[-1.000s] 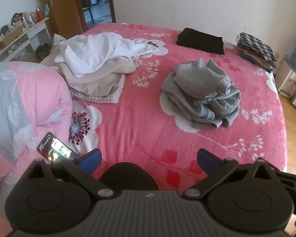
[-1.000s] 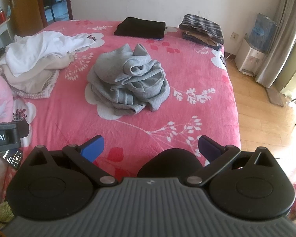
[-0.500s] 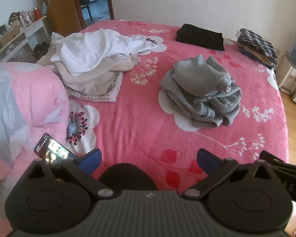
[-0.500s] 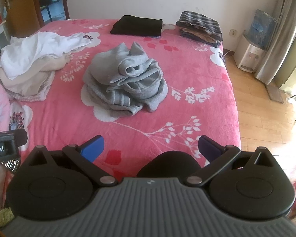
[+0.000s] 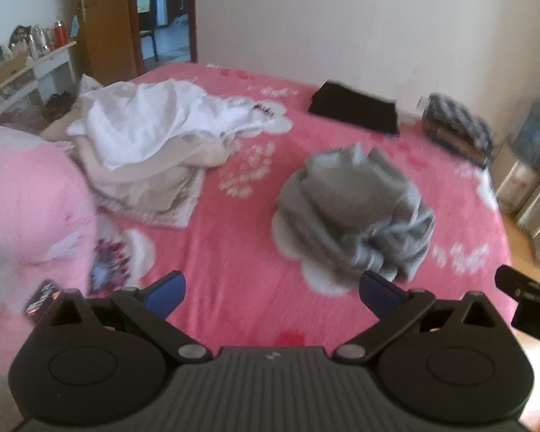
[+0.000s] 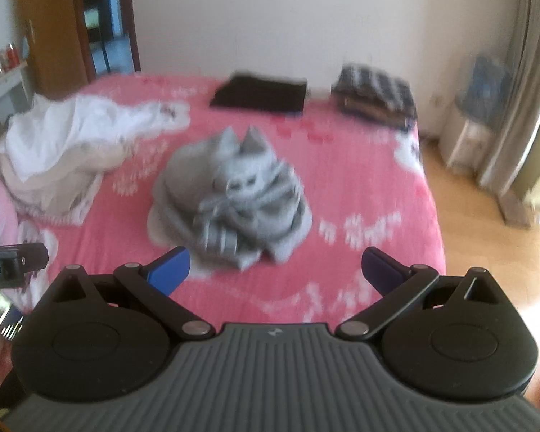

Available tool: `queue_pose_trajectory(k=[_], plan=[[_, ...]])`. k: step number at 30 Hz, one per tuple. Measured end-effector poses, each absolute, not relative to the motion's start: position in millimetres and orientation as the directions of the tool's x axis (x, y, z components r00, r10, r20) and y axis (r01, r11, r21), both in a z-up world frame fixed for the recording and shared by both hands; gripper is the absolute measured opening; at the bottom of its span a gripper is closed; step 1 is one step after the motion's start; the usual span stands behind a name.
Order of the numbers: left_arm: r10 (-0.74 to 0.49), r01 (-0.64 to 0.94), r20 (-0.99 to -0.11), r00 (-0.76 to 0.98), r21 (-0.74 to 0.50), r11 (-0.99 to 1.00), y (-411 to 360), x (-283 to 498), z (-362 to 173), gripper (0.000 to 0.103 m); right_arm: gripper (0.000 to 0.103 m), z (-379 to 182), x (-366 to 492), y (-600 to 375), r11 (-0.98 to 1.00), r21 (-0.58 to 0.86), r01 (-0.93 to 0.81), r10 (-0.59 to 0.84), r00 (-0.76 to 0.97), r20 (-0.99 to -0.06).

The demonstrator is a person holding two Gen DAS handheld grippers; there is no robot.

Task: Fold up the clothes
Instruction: 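Grasp the grey garment with the left gripper while the right gripper grasps it too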

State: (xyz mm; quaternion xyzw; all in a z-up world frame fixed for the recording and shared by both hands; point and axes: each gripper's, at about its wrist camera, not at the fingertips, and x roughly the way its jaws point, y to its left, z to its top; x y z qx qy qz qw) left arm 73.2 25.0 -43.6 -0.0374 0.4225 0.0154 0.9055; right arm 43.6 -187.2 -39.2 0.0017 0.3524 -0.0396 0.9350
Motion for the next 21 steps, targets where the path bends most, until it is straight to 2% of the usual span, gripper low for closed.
queue_pose_trajectory(k=[4, 13, 18, 21], plan=[[-0.072, -0.035, -0.75, 0.658, -0.125, 0.991, 27, 111, -55, 0.103, 0.102, -45, 68, -198, 0.998, -0.057, 0.032, -0.06, 0.798, -0.599], [-0.118, -0.012, -0.765, 0.633, -0.162, 0.987, 23, 227, -114, 0.103, 0.102, -82, 194, -222, 1.0, -0.014, -0.017, 0.005, 0.796, -0.606], [-0.165, -0.022, -0.767, 0.62, -0.227, 0.974, 20, 297, -139, 0.102, 0.102, -117, 298, -239, 0.995, 0.099, -0.02, 0.08, 0.752, -0.655], [-0.17, 0.0, -0.781, 0.601, -0.213, 0.977, 11, 331, -154, 0.098, 0.102, -140, 361, -247, 0.98, 0.2, -0.019, 0.154, 0.708, -0.69]])
